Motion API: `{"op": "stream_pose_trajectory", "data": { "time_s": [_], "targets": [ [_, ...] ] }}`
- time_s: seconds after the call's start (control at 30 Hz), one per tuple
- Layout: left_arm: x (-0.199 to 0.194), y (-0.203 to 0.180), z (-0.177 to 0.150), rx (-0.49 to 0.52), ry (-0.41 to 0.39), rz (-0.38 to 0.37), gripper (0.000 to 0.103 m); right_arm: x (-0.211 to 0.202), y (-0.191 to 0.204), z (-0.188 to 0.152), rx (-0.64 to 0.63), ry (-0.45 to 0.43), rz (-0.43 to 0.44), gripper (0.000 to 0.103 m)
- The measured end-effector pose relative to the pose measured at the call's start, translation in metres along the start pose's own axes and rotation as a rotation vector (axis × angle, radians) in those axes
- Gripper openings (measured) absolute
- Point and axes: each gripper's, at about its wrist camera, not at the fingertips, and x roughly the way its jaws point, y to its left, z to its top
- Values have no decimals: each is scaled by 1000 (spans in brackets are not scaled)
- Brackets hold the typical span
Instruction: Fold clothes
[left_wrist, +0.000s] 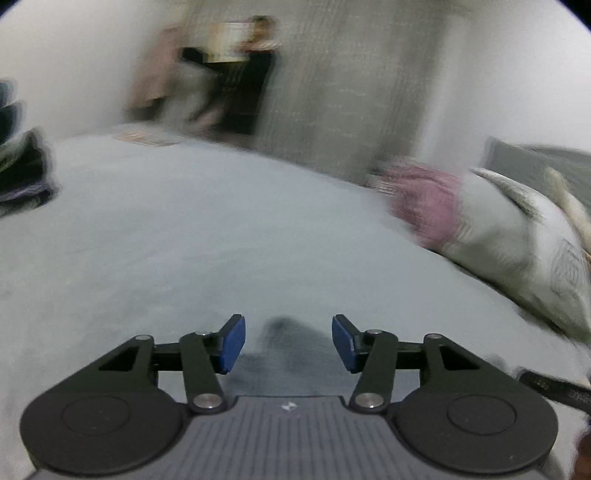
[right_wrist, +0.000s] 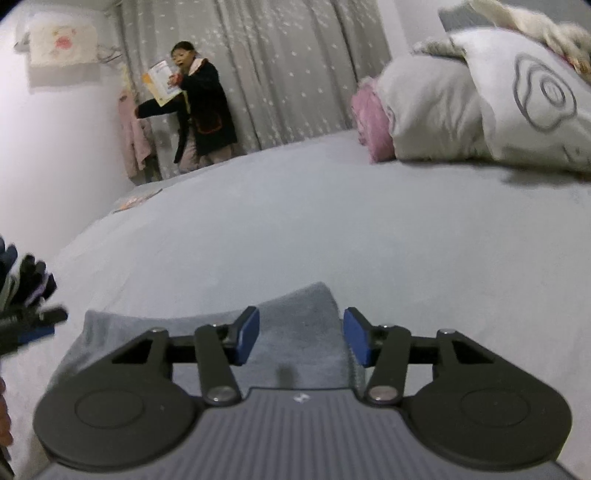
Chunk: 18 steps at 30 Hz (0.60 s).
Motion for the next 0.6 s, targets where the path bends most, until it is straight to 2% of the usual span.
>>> {"op": "stream_pose_trajectory", "data": {
  "time_s": [0.03,0.1,0.17,0.27,0.33,0.4,0.47,0.5,0.6],
  "targets": [
    [1,-8,-6,41,18,-13,52,0,9,-5,-34,3,4,52],
    [6,-17,-20,122,68,35,52,-1,21,-12,-84,7,10,52],
    [14,-18,-37,185,133,97,49,0,31,-32,-193,23,3,52],
    [13,-12,-46,235,122,93,50,1,26,-50,-277,38,-12,52],
    [2,-5,-46,203,114,92,50,-7,14,-48,-243,36,12,52],
    [-5,-8,-38,164,123,98,51,-16,10,-45,-238,21,-13,54],
    [-15,-20,-35,183,146,116,61,-25,7,-40,-213,26,-35,59],
    [-19,-25,-33,193,157,124,69,-30,5,-36,-190,32,-38,63],
    [-32,-40,-30,201,213,168,75,-50,6,-23,-129,57,-51,75]
  ]
}}
